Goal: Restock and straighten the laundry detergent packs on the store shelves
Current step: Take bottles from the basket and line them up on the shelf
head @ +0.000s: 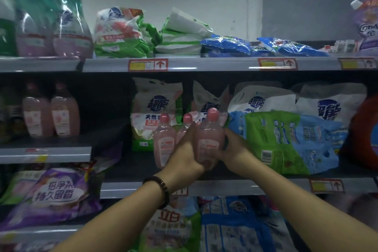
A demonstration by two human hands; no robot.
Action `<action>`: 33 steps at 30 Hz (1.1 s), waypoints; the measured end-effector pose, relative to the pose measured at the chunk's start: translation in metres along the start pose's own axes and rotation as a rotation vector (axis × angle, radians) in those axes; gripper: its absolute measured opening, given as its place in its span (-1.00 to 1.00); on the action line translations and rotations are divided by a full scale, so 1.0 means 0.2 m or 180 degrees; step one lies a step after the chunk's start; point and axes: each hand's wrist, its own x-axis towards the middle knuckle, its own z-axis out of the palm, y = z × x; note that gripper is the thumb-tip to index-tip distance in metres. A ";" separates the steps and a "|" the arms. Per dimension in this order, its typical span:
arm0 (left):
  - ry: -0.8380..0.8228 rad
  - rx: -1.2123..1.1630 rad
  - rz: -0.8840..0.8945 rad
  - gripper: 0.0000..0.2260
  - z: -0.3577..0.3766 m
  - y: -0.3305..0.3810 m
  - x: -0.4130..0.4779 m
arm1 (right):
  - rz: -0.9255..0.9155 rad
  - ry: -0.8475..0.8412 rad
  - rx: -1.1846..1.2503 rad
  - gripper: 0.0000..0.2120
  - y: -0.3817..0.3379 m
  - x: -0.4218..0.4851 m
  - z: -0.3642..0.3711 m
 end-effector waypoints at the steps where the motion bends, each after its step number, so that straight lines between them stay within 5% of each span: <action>1: 0.0109 0.0042 0.0002 -0.06 -0.04 0.00 -0.02 | -0.0070 0.0003 0.0134 -0.52 -0.05 -0.01 0.03; 10: 0.1359 0.1485 -0.0606 0.14 -0.56 0.01 -0.30 | -0.0781 -0.0188 0.0422 -0.58 -0.58 0.02 0.57; 20: 0.2198 0.1156 -0.0886 -0.08 -1.21 -0.19 -0.50 | -0.1090 -0.0711 0.0405 -0.48 -1.09 0.05 1.16; 28: 0.2218 0.1542 -0.1147 0.06 -1.70 -0.45 -0.51 | -0.0910 -0.1240 0.0305 -0.67 -1.30 0.17 1.54; 33: 0.2175 0.1879 -0.1215 -0.14 -1.81 -0.53 -0.44 | -0.0807 -0.1503 0.0522 -0.59 -1.36 0.24 1.68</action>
